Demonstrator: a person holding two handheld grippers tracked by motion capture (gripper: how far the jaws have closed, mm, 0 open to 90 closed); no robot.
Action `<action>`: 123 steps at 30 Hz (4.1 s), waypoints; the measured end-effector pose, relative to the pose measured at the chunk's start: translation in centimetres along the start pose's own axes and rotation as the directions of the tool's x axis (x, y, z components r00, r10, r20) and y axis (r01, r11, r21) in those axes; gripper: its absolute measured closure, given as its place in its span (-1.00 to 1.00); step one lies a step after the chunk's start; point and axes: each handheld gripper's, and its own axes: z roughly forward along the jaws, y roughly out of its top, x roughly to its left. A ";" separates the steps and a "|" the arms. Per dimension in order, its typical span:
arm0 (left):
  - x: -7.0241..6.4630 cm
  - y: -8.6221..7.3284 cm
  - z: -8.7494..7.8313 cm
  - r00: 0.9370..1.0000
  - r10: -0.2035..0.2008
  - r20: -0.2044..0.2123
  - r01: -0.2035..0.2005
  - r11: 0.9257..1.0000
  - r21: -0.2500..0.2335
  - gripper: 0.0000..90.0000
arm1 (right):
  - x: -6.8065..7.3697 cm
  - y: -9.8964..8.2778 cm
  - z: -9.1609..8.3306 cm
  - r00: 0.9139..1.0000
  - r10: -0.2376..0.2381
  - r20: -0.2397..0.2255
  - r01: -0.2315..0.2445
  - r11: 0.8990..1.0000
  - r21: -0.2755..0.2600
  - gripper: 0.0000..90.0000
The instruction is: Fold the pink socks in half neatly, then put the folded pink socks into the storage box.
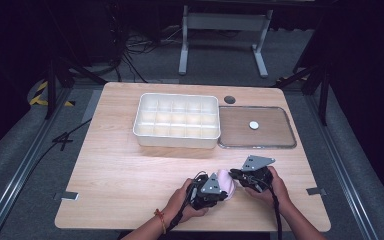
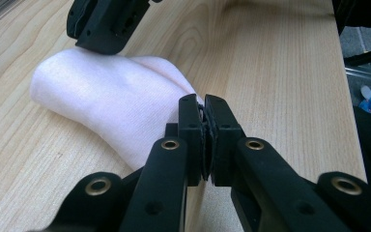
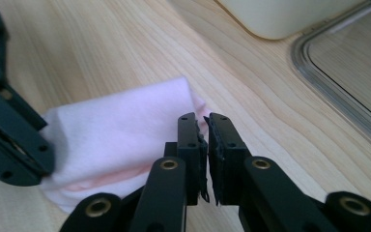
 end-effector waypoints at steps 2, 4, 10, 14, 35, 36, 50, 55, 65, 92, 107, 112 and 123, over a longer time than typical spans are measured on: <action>0.0 0.0 0.0 1.000 0.000 0.001 0.000 1.000 0.000 0.91 | -0.3 -0.2 0.0 1.000 0.006 0.005 -0.006 1.000 0.002 0.88; 0.0 0.0 0.0 1.000 -0.003 0.003 0.003 1.000 -0.003 0.91 | -0.6 -0.2 -0.3 1.000 0.028 0.003 -0.028 1.000 -0.010 0.88; 0.0 0.0 0.0 1.000 0.000 0.004 0.000 1.000 -0.004 0.85 | -0.6 0.4 -1.7 0.997 0.072 -0.022 -0.074 0.994 -0.077 0.59; 0.0 0.0 0.0 1.000 -0.006 0.000 0.006 1.000 -0.006 0.80 | 0.0 0.7 -1.7 0.995 0.084 -0.051 -0.088 0.992 -0.088 0.37; 0.5 0.0 -4.8 0.997 0.039 -0.066 -0.038 0.999 0.015 0.03 | 0.6 1.2 -0.3 0.988 0.143 -0.050 -0.146 0.988 -0.057 -0.19; 0.5 -0.1 -5.1 0.996 0.042 -0.080 -0.040 0.999 0.033 -0.02 | 0.6 1.2 -0.2 0.987 0.149 -0.056 -0.152 0.987 -0.054 -0.20; 2.3 -5.9 -10.9 0.977 -0.038 -0.207 0.065 0.990 0.125 -0.32 | -0.6 0.4 2.0 0.948 0.247 -0.201 -0.238 0.969 0.068 -0.06; 3.0 -8.3 -12.7 0.962 -0.087 -0.257 0.125 0.983 0.132 -0.34 | -0.5 0.6 2.0 0.936 0.236 -0.262 -0.223 0.972 0.079 0.26; 4.8 -10.8 -14.4 0.933 -0.180 -0.311 0.219 0.971 0.095 -0.41 | -0.3 0.7 1.6 0.945 0.194 -0.262 -0.190 0.981 0.043 0.56; 5.6 -12.0 -14.2 0.906 -0.252 -0.339 0.284 0.958 0.049 -0.69 | -0.8 0.8 -0.9 0.981 0.089 -0.173 -0.101 0.993 -0.061 0.62; 5.4 -12.0 -14.2 0.902 -0.250 -0.352 0.283 0.958 0.045 -0.68 | -1.4 1.3 -2.0 0.990 0.078 -0.119 -0.090 0.991 -0.103 0.62; 5.4 -12.1 -14.2 0.900 -0.257 -0.351 0.289 0.956 0.043 -0.68 | -1.8 1.3 -2.6 0.991 0.081 -0.102 -0.094 0.988 -0.124 0.62; 5.4 -12.1 -14.2 0.900 -0.259 -0.351 0.291 0.956 0.043 -0.68 | -2.2 1.0 -3.4 0.994 0.087 -0.068 -0.095 0.986 -0.139 0.62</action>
